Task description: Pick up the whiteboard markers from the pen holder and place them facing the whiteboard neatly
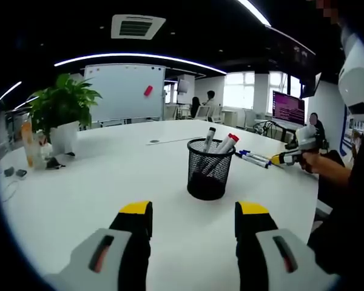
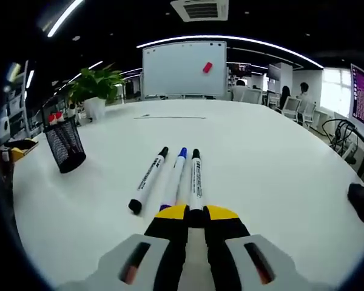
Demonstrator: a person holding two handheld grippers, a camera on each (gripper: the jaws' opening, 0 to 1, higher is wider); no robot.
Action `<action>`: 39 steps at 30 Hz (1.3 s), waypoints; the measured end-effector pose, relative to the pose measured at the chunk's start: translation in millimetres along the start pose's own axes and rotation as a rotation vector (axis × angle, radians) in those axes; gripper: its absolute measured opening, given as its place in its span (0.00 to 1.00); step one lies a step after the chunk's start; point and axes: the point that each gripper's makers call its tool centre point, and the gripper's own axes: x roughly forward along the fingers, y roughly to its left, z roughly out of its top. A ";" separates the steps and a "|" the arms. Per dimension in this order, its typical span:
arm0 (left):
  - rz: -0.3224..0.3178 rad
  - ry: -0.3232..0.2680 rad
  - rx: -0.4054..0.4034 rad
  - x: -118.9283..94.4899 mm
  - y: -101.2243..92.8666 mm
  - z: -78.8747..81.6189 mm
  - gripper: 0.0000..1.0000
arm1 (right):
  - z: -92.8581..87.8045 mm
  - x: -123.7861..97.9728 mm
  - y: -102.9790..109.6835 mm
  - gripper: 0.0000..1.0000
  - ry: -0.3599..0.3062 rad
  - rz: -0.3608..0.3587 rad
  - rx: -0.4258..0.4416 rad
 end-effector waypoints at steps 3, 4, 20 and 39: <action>0.000 0.000 -0.001 -0.1 0.4 0.0 0.56 | -0.1 -0.2 0.0 0.14 -0.001 -0.002 0.007; 0.001 -0.001 -0.001 -0.2 0.5 0.1 0.56 | -0.1 -0.3 -0.1 0.14 -0.001 -0.003 0.010; -0.001 -0.002 0.002 0.3 1.0 0.7 0.56 | 0.4 0.8 -0.1 0.14 -0.009 0.007 0.036; -0.017 0.000 0.010 4.0 -3.1 2.9 0.55 | 35.8 -18.7 -7.9 0.21 -0.114 -0.001 0.064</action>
